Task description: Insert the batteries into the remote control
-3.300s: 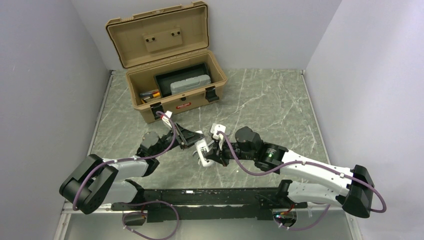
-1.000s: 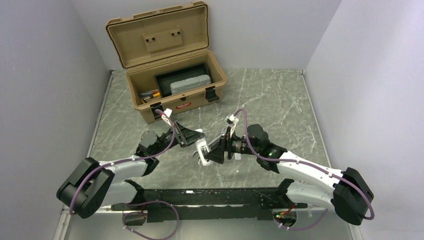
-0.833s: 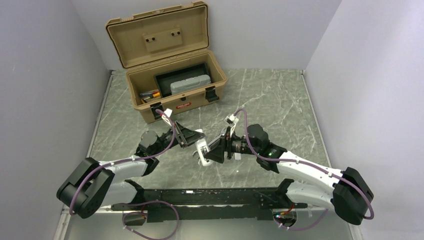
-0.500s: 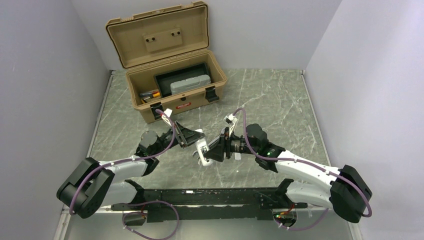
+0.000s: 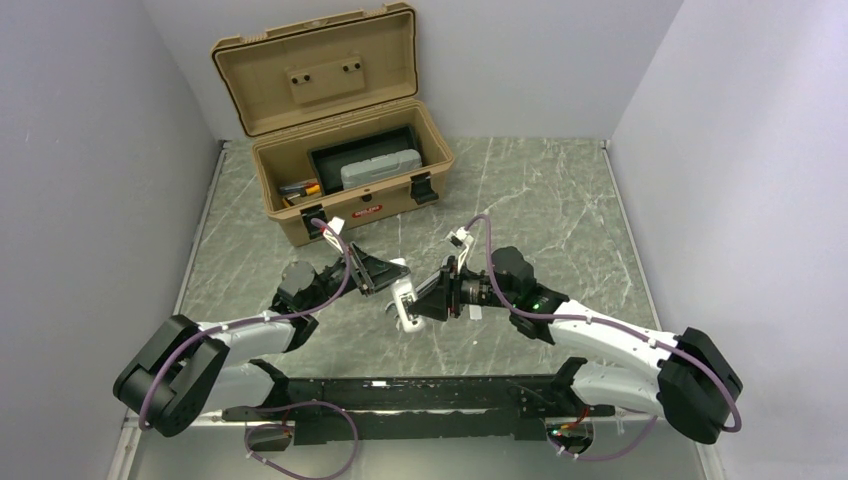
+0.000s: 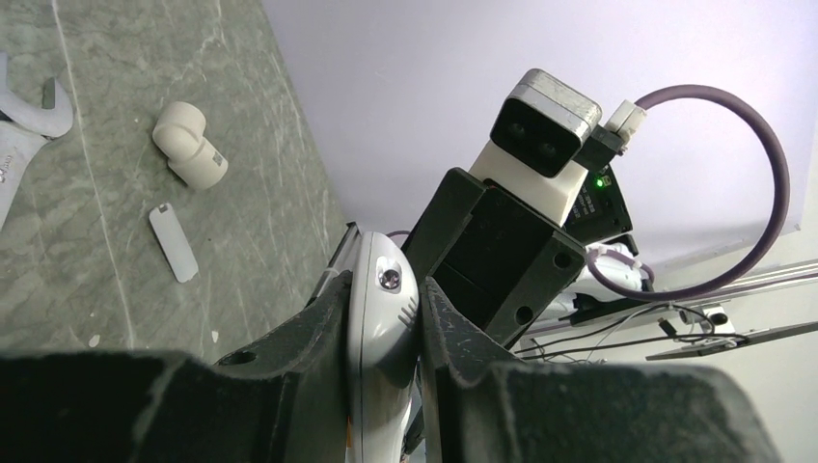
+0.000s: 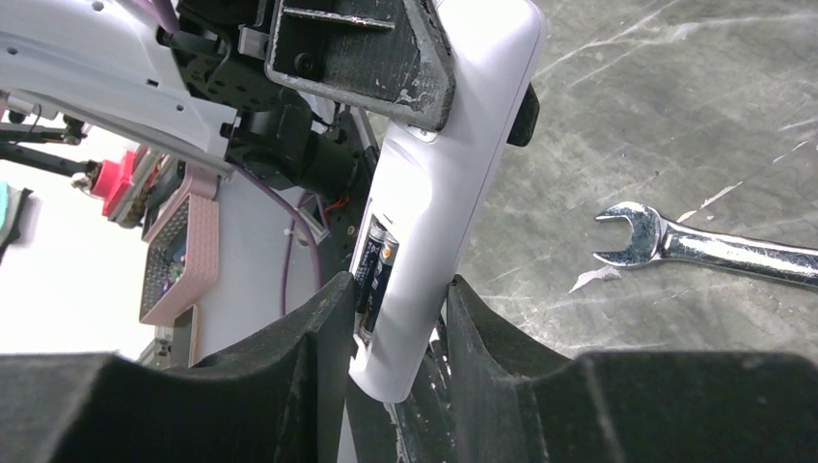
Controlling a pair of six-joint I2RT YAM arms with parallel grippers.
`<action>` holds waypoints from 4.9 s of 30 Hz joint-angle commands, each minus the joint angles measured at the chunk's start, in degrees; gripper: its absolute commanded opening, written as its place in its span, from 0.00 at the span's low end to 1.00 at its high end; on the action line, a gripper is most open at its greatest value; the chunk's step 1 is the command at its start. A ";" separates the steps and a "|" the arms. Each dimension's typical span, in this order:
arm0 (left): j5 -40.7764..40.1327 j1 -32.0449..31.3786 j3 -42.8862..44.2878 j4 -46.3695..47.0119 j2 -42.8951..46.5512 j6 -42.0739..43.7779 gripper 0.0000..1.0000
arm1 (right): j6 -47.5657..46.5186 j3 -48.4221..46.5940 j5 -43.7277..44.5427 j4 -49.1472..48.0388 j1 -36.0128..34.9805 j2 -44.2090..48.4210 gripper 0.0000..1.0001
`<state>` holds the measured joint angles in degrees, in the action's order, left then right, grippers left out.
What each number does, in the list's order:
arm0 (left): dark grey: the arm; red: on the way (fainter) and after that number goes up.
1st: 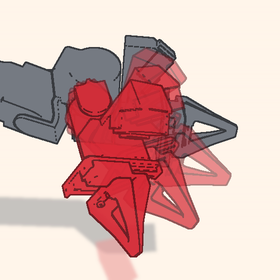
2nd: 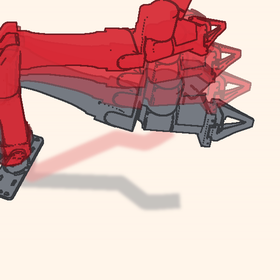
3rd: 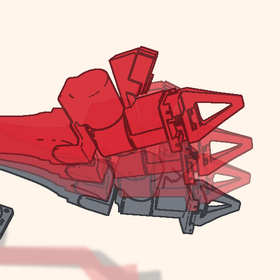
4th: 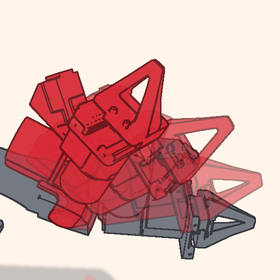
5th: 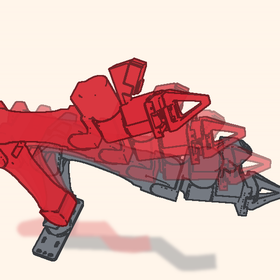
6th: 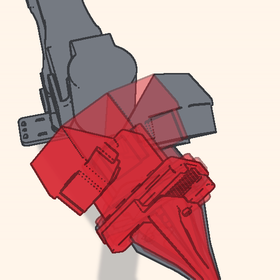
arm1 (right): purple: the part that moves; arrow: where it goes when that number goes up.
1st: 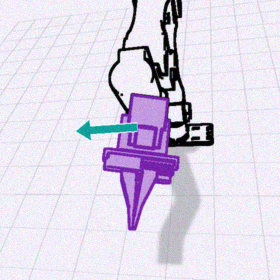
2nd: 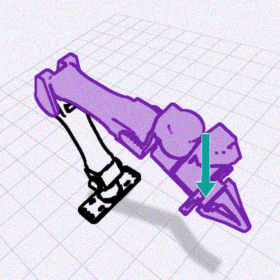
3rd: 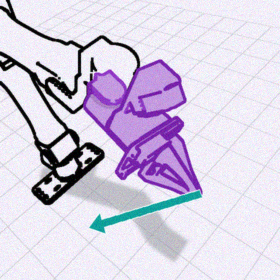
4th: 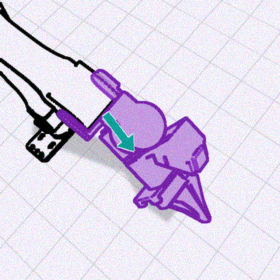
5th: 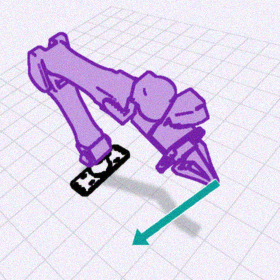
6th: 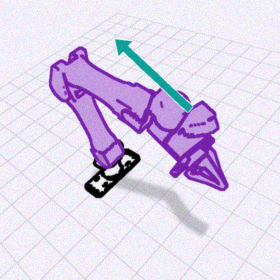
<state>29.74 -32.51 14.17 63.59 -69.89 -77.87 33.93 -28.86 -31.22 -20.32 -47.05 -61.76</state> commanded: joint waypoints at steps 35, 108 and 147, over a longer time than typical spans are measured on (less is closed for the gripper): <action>0.37 -0.44 1.20 4.46 0.22 -0.18 0.00 | -0.47 -2.16 -1.36 -5.06 0.18 -1.94 0.67; 2.06 -0.42 4.08 -15.16 11.64 -1.71 0.00 | -66.01 -12.33 -25.22 16.48 -6.57 3.92 0.42; 2.70 -0.92 3.54 -11.80 10.83 -3.96 0.00 | -65.19 -10.20 -22.48 10.01 -6.56 0.85 0.37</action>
<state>31.68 -33.10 16.10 47.37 -59.16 -80.97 -30.44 -38.72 -52.93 -7.73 -53.41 -60.93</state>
